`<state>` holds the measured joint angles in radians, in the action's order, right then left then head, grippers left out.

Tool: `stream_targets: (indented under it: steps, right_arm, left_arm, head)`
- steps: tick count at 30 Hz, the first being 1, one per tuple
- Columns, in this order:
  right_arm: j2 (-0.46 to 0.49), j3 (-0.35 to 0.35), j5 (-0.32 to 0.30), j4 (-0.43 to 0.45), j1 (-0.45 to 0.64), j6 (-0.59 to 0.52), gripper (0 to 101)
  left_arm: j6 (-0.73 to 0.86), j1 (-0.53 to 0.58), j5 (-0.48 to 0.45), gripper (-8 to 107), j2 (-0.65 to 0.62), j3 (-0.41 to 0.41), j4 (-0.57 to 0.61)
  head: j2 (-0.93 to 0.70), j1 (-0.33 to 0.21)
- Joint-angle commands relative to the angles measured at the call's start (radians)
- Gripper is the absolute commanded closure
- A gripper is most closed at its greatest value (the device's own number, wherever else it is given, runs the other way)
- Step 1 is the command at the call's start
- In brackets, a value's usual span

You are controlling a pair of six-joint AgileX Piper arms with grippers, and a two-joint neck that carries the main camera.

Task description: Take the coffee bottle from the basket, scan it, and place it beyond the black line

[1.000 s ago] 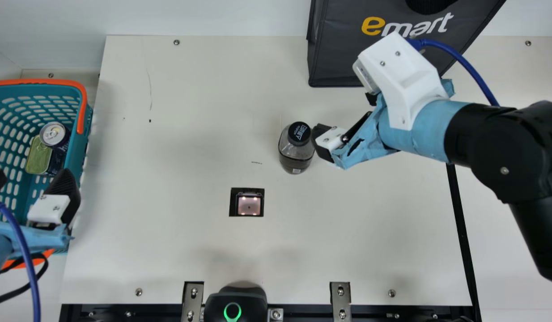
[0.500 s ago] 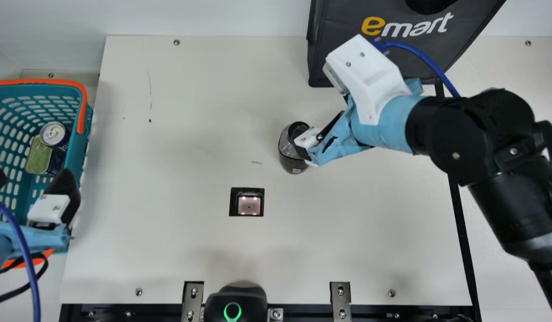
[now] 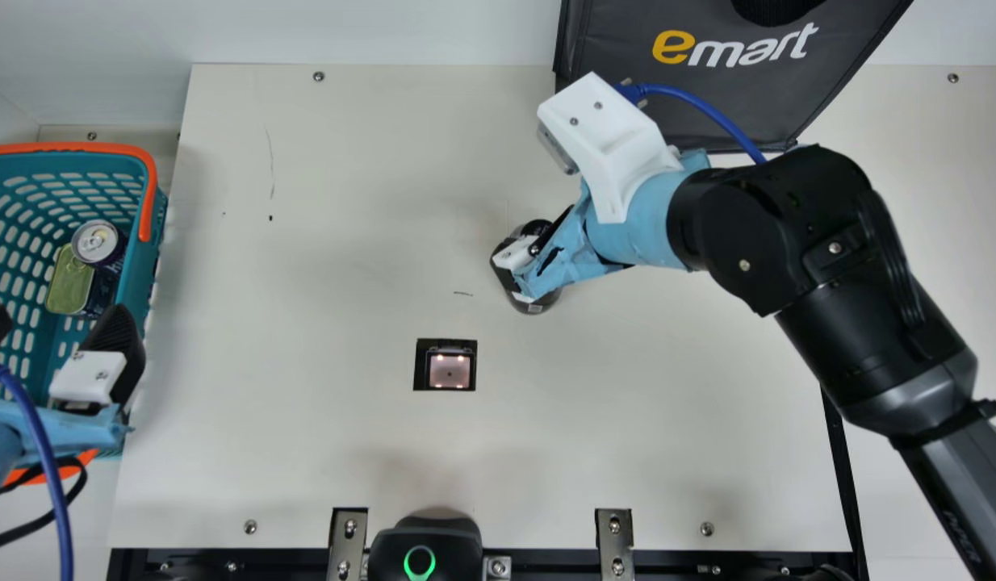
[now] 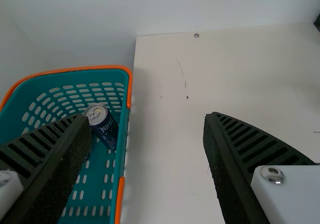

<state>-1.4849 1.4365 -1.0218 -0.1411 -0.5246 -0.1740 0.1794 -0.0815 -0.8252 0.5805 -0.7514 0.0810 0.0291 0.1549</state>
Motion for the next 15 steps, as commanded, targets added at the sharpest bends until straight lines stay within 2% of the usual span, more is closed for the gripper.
stream_targets:
  steps: [1, 15]
  right_arm:
    - [-0.004, -0.005, 0.0, 0.002, -0.006, 0.003, 10]
    - [-0.037, -0.031, 0.012, 0.005, -0.029, 0.018, 10]
  left_arm:
    - [0.0, 0.0, 0.0, 9, 0.0, 0.0, 0.0]
    - [0.0, 0.0, 0.0, 9, 0.0, 0.0, 0.0]
  head:
    - [-0.002, -0.017]
    - [-0.002, -0.017]
